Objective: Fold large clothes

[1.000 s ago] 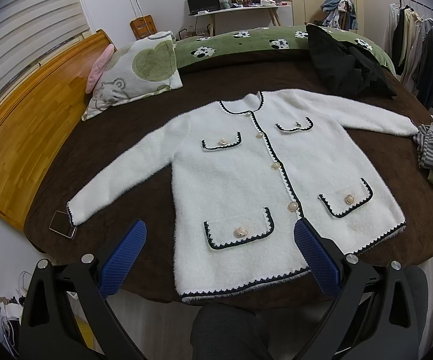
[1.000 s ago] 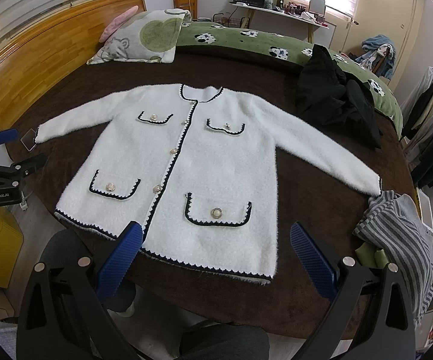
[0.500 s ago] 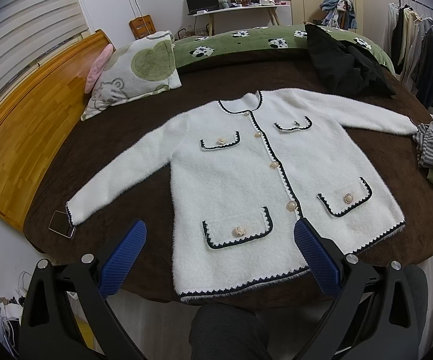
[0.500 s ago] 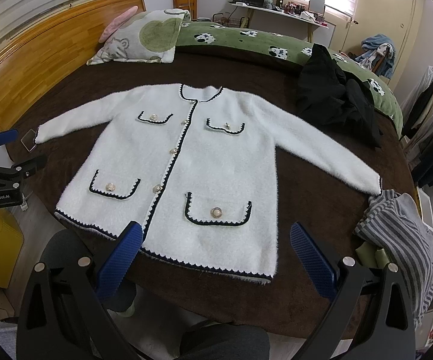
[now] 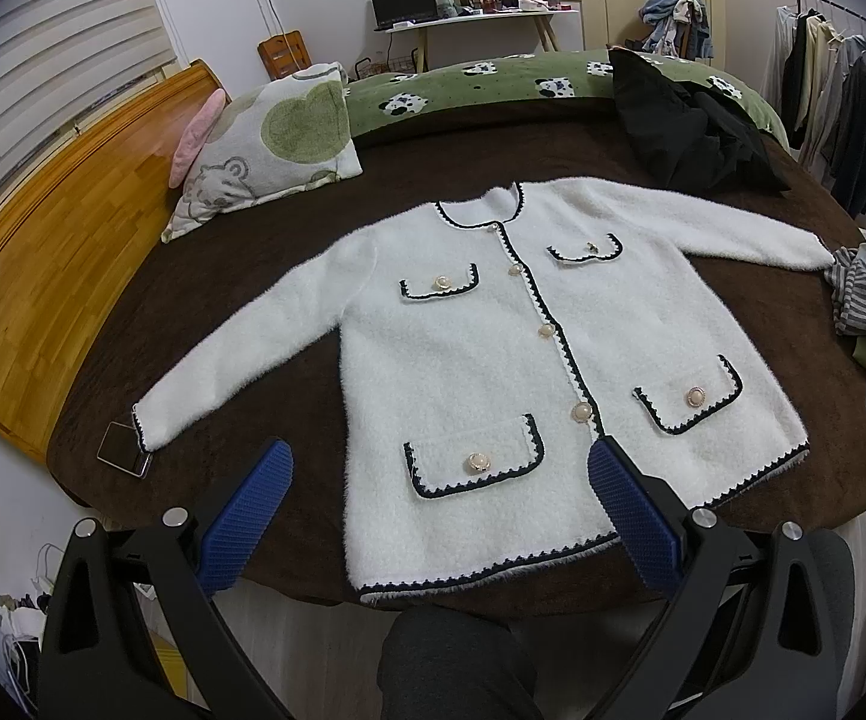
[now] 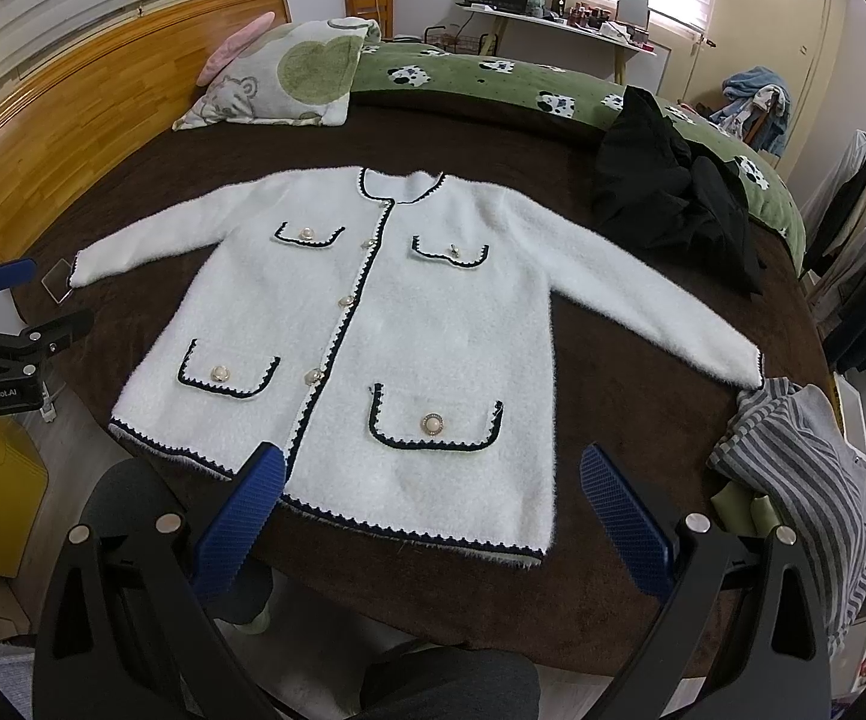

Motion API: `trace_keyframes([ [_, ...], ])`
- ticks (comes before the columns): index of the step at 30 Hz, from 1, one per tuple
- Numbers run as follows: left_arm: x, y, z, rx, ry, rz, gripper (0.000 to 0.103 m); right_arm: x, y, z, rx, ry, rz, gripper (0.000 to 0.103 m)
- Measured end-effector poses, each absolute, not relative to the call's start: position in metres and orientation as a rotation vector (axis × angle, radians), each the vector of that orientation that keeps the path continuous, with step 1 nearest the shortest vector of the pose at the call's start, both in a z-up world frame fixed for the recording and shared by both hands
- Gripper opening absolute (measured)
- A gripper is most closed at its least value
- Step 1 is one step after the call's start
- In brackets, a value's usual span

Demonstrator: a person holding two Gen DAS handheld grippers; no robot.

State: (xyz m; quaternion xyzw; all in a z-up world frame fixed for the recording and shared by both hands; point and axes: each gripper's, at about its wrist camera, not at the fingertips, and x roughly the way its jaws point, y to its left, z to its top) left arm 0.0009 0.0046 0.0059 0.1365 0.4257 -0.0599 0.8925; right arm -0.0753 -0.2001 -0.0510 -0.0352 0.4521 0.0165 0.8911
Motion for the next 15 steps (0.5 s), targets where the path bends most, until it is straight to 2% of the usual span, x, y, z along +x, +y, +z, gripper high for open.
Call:
trace_keyframes([
  [15,0.0007,0.0040,0.0053,0.282,0.883,-0.124,0.097,-0.0756,-0.2003,-0.0509,-0.073,0.938,0.036,0.097],
])
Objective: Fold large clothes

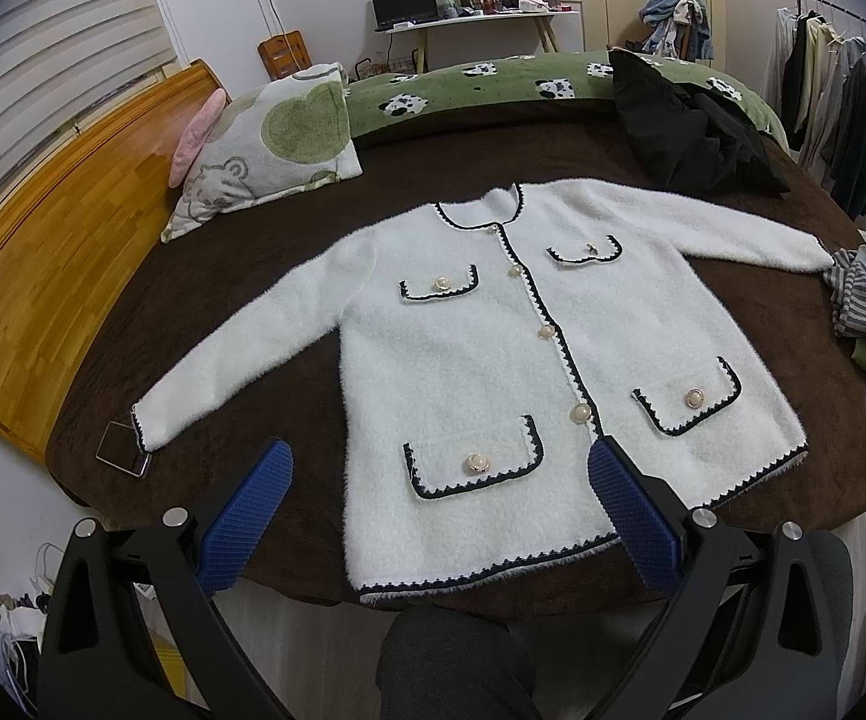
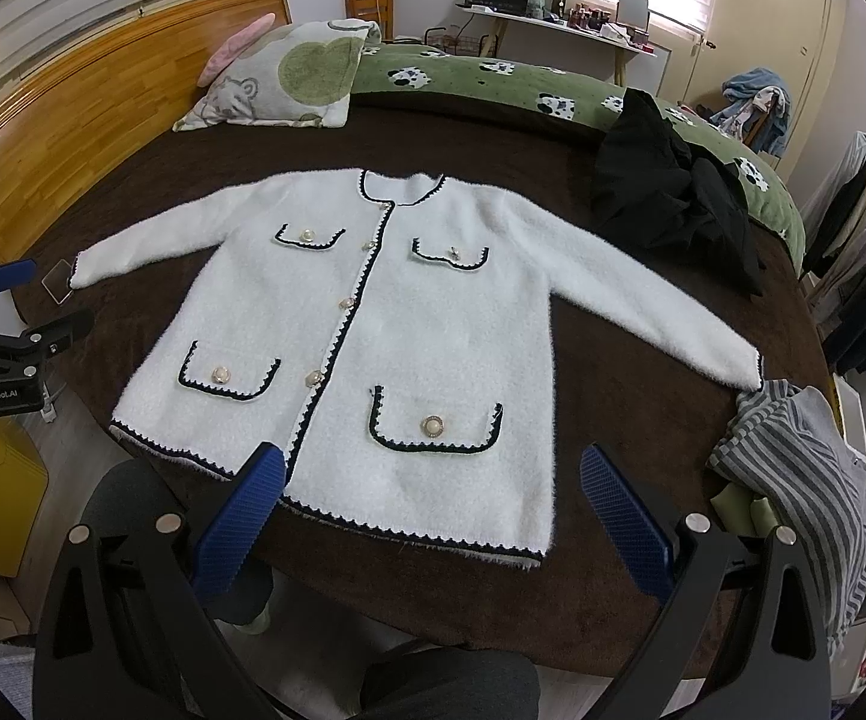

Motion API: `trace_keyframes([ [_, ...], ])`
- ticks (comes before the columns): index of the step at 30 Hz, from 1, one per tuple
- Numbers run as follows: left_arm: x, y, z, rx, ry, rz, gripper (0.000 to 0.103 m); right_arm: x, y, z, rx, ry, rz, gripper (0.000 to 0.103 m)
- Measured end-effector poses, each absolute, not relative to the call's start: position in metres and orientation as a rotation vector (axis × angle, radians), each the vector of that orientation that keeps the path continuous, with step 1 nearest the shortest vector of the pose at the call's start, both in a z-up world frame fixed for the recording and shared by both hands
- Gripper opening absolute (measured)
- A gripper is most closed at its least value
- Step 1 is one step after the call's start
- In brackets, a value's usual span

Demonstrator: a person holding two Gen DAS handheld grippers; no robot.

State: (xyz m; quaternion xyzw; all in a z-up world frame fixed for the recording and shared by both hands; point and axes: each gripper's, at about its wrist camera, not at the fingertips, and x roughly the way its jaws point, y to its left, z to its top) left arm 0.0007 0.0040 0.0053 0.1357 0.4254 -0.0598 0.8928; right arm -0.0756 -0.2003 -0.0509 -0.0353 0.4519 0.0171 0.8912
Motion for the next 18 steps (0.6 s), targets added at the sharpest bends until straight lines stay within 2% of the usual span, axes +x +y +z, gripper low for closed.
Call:
trace_keyframes([
  [18,0.0007,0.0025,0.0060,0.282,0.885,-0.126,0.097,-0.0765,-0.2003,-0.0503,-0.072,0.937,0.033,0.097],
])
